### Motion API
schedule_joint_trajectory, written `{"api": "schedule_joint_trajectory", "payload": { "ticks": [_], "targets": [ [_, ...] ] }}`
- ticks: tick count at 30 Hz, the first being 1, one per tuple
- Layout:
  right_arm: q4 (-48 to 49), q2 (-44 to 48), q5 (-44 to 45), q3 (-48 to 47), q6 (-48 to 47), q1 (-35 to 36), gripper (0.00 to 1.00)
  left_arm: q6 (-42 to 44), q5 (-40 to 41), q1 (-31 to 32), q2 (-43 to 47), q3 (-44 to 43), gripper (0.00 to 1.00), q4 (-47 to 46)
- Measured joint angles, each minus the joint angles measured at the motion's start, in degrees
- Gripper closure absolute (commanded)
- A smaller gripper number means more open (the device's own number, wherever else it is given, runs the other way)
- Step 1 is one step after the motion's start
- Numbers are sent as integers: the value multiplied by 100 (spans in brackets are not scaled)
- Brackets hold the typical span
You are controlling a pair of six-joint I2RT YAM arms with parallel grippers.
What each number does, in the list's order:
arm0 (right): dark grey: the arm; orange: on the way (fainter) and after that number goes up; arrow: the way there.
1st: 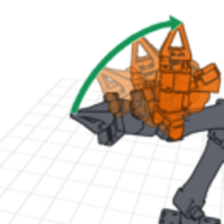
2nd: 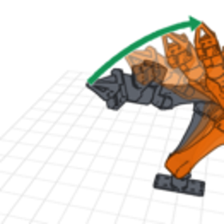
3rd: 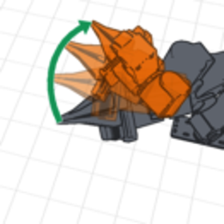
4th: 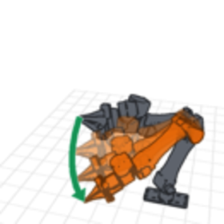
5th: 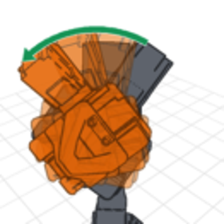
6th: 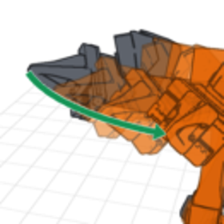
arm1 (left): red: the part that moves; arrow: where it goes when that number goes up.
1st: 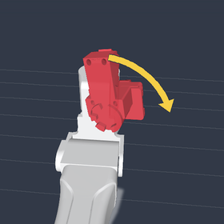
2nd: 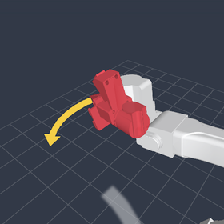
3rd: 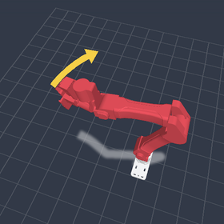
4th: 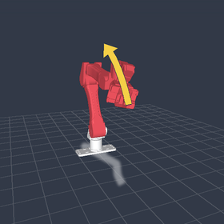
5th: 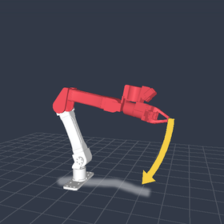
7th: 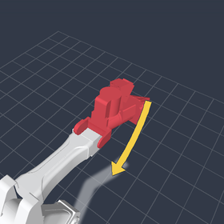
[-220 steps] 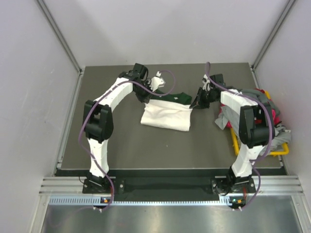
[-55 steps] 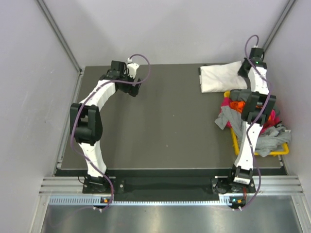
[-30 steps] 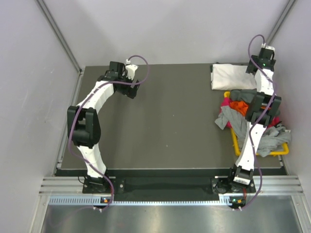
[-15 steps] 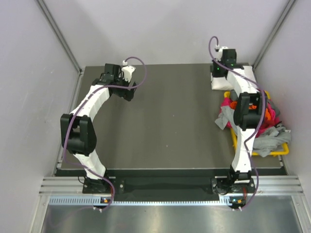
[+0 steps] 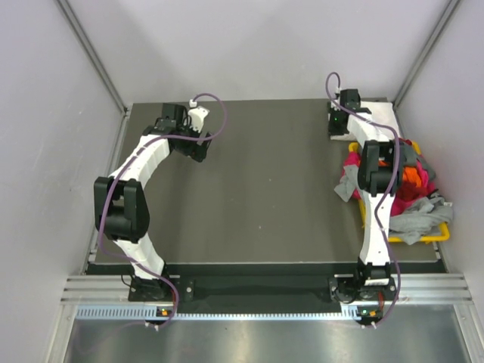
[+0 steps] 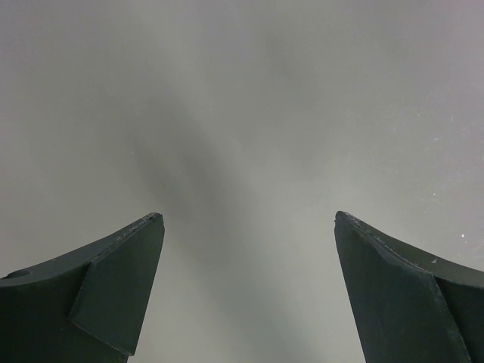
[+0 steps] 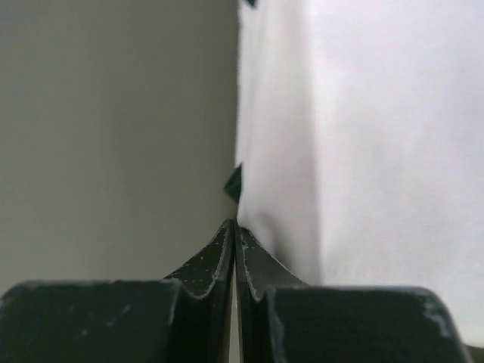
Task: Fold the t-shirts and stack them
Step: Neatly place the folded tshirt to the corner
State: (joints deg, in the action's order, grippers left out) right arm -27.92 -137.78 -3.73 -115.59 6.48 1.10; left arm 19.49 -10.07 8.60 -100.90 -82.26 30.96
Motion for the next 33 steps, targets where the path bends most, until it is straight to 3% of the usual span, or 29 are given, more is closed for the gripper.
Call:
{"api": "schedule_joint_trajectory", "payload": {
  "ticks": [13, 16, 19, 20, 22, 23, 27, 33],
  "targets": [
    [-181, 76, 796, 83, 116, -146, 100, 0, -57, -39, 15, 13, 1, -13],
    [-216, 92, 822, 94, 103, -184, 94, 2, -57, -39, 24, 44, 1, -11],
    [-177, 238, 592, 315, 61, -201, 79, 48, -83, -39, 70, 114, 1, 28],
    [-164, 328, 457, 435, 39, -197, 59, 83, -105, -39, 92, 133, 1, 52],
    [-131, 549, 192, 693, 7, -188, 41, 157, -160, -39, 146, 168, 1, 83],
    [-118, 699, 63, 839, -13, -149, 26, 184, -197, -39, 181, 190, 1, 96],
    [179, 1707, -317, 1746, 2, 85, 1, 352, -308, -37, 535, 433, 1, 286],
    [940, 4028, -592, 3536, 264, 678, 0, 426, -221, -42, 1646, 1576, 1, 334]
  ]
}}
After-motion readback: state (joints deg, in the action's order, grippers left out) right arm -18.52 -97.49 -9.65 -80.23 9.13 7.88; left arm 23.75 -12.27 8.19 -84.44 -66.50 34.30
